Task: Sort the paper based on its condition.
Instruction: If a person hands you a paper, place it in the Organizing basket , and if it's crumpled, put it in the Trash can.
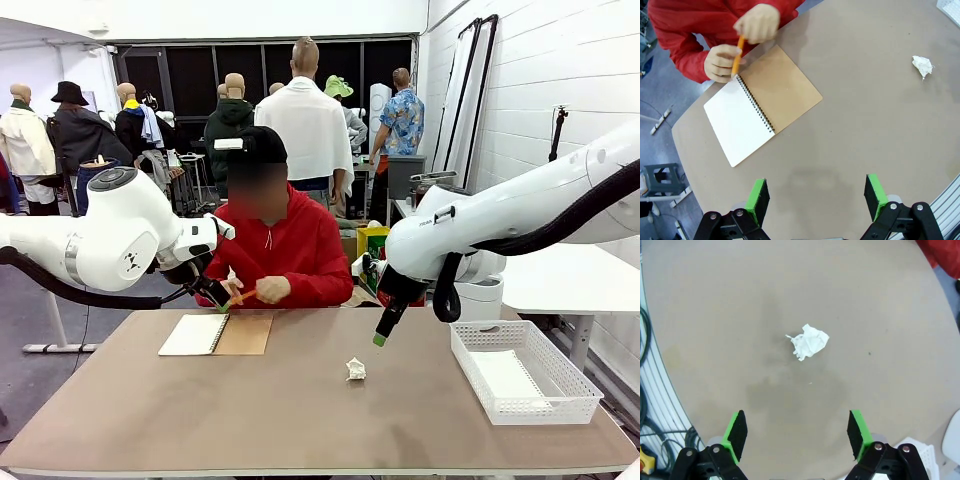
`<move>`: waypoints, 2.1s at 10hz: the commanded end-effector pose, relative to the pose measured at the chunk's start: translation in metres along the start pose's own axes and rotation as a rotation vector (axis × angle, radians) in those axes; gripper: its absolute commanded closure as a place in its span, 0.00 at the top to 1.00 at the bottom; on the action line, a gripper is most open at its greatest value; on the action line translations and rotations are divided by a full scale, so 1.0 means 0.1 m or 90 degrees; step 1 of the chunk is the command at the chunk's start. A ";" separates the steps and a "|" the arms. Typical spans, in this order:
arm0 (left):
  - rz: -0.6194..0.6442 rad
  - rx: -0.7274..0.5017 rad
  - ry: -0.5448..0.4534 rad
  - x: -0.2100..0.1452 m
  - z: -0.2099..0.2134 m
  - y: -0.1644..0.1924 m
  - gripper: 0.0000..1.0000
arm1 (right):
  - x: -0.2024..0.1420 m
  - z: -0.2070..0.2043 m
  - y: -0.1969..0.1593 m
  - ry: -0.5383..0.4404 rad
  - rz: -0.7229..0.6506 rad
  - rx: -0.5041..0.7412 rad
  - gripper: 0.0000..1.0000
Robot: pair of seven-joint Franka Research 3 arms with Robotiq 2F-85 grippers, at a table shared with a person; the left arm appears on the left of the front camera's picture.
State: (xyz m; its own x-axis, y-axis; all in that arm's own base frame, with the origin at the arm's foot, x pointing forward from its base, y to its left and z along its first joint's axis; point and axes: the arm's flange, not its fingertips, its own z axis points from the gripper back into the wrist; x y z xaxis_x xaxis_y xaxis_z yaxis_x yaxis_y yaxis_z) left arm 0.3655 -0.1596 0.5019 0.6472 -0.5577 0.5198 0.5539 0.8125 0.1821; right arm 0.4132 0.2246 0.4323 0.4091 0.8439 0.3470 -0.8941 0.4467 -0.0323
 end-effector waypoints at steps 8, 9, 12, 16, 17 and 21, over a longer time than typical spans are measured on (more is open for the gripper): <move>-0.004 -0.001 -0.003 -0.01 -0.01 0.01 1.00 | 0.14 -0.41 -0.06 0.034 0.011 -0.010 1.00; -0.004 -0.001 -0.003 -0.01 -0.01 0.01 1.00 | 0.19 -0.54 -0.09 0.040 0.016 -0.002 1.00; -0.004 -0.001 -0.003 -0.01 -0.01 0.01 1.00 | 0.31 -0.82 -0.07 0.046 0.027 0.002 1.00; -0.004 -0.001 -0.003 -0.01 -0.01 0.01 1.00 | 0.45 -1.11 -0.25 0.071 0.059 0.010 1.00; -0.004 -0.001 -0.003 -0.01 -0.01 0.01 1.00 | 0.48 -1.16 -0.29 0.076 0.065 0.012 1.00; -0.004 -0.001 -0.003 -0.01 -0.01 0.01 1.00 | 0.52 -1.39 -0.34 0.100 0.064 0.047 1.00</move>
State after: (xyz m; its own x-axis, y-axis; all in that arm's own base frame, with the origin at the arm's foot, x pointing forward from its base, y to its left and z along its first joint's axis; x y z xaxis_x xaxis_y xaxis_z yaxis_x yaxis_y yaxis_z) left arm 0.3655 -0.1596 0.5019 0.6471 -0.5577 0.5198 0.5539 0.8124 0.1821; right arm 0.4830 0.2916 0.3225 0.3319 0.9160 0.2252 -0.9406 0.3394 0.0059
